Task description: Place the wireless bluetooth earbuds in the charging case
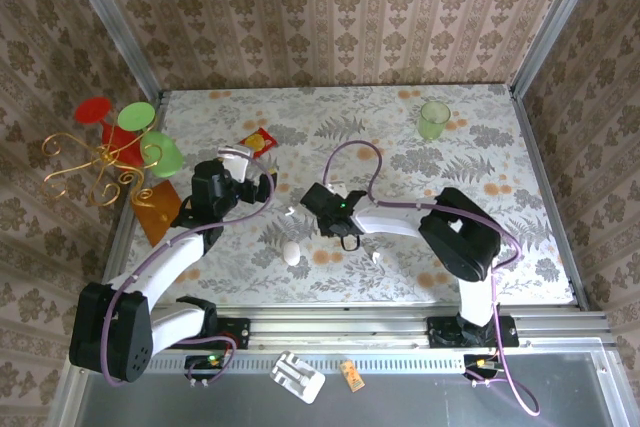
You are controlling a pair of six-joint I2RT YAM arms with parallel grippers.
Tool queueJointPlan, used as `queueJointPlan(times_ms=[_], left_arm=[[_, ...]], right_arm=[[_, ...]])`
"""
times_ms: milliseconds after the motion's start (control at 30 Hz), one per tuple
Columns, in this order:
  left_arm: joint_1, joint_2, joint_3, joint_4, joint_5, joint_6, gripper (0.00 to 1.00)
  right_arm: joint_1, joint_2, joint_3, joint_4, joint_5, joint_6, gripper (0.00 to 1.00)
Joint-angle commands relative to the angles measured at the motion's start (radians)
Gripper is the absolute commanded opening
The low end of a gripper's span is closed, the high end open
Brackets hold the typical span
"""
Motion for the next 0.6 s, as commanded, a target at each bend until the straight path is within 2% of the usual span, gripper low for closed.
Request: queueJointPlan(times_ms=[0, 100, 167, 267, 333, 467, 567], left_arm=[[-0.004, 0.003, 0.042, -0.026, 0.052, -0.005, 1.00], [-0.004, 0.029, 0.096, -0.090, 0.156, -0.045, 1.00], [-0.007, 0.054, 0.146, -0.158, 0.212, -0.094, 1.00], [-0.006, 0.096, 0.243, -0.319, 0.222, -0.205, 1.00], [-0.004, 0.113, 0.296, -0.400, 0.280, -0.236, 1.00], [-0.004, 0.117, 0.342, -0.465, 0.464, -0.342, 1.00], [-0.006, 0.104, 0.346, -0.473, 0.660, -0.424, 0.93]], right_arm=[[-0.020, -0.109, -0.093, 0.136, -0.021, -0.276, 0.36], [-0.053, -0.195, -0.172, 0.210, -0.077, -0.459, 0.34], [-0.083, -0.250, -0.203, 0.226, -0.157, -0.563, 0.32], [-0.119, -0.328, -0.237, 0.251, -0.261, -0.719, 0.31], [-0.130, -0.369, -0.250, 0.260, -0.281, -0.807, 0.30], [-0.136, -0.430, -0.232, 0.213, -0.296, -0.935, 0.30], [-0.136, -0.462, -0.220, 0.189, -0.322, -0.992, 0.29]])
